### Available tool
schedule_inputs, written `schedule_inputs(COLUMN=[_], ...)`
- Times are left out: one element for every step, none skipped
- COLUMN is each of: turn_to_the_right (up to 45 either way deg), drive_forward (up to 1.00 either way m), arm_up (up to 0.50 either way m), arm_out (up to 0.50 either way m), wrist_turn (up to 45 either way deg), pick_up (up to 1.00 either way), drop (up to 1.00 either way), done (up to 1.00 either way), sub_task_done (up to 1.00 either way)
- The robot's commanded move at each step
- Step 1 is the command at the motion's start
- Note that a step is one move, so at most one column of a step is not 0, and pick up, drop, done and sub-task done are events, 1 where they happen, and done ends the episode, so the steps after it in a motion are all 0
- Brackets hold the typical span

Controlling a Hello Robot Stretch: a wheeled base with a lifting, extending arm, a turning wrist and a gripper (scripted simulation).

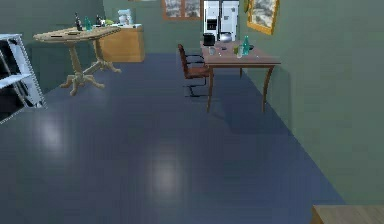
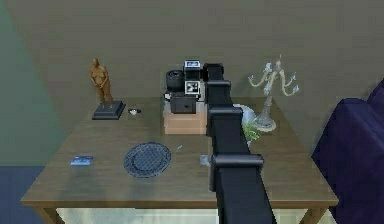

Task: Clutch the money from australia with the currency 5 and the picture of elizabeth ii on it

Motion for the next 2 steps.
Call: schedule_inputs(turn_to_the_right=[0.0, 0.0], drive_forward=[0.0, 0.0], arm_up=[0.0, -0.3], arm_out=[0.0, 0.0], wrist_turn=[18.0, 0.0], pick_up=[0.0, 0.0], drop=[0.0, 0.0], done=[0.0, 0.0], sub_task_done=[0.0, 0.0])
